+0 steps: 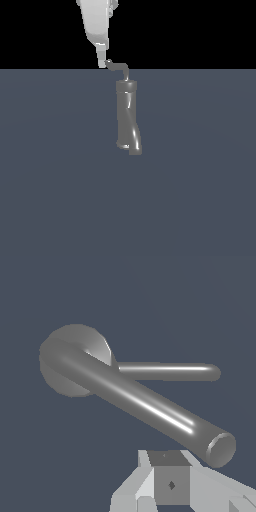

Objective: Turn on the faucet by rotating a designated handle.

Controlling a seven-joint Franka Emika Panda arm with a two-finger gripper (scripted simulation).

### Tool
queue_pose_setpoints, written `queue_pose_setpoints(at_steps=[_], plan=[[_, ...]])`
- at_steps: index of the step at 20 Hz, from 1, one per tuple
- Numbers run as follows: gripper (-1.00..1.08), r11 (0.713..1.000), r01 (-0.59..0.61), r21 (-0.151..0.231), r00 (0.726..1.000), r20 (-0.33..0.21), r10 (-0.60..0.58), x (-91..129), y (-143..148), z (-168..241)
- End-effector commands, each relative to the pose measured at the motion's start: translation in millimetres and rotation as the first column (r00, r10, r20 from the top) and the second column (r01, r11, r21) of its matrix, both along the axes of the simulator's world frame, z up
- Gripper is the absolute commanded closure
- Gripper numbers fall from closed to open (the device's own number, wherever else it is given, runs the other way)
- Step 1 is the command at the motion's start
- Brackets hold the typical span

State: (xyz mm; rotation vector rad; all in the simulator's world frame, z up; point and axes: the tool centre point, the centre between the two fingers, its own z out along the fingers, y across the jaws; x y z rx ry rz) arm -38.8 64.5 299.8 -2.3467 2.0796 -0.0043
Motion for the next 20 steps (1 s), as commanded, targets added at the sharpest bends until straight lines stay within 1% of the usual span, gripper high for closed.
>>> queue_pose_setpoints(at_steps=[1, 5, 6, 19, 20], plan=[[1.08, 1.0, 0.015, -0.002, 1.0, -0.005, -0.015, -8.8, -16.2, 0.2], [1.08, 1.0, 0.015, -0.003, 1.0, -0.006, -0.015, -17.6, -24.8, 0.1], [1.08, 1.0, 0.002, -0.002, 1.0, -0.002, -0.002, -13.6, -14.5, 0.0], [1.08, 1.0, 0.014, -0.003, 1.0, -0.006, -0.015, -13.9, -101.9, 0.1], [1.08, 1.0, 0.014, -0.003, 1.0, -0.006, -0.015, -13.9, -101.9, 0.1]])
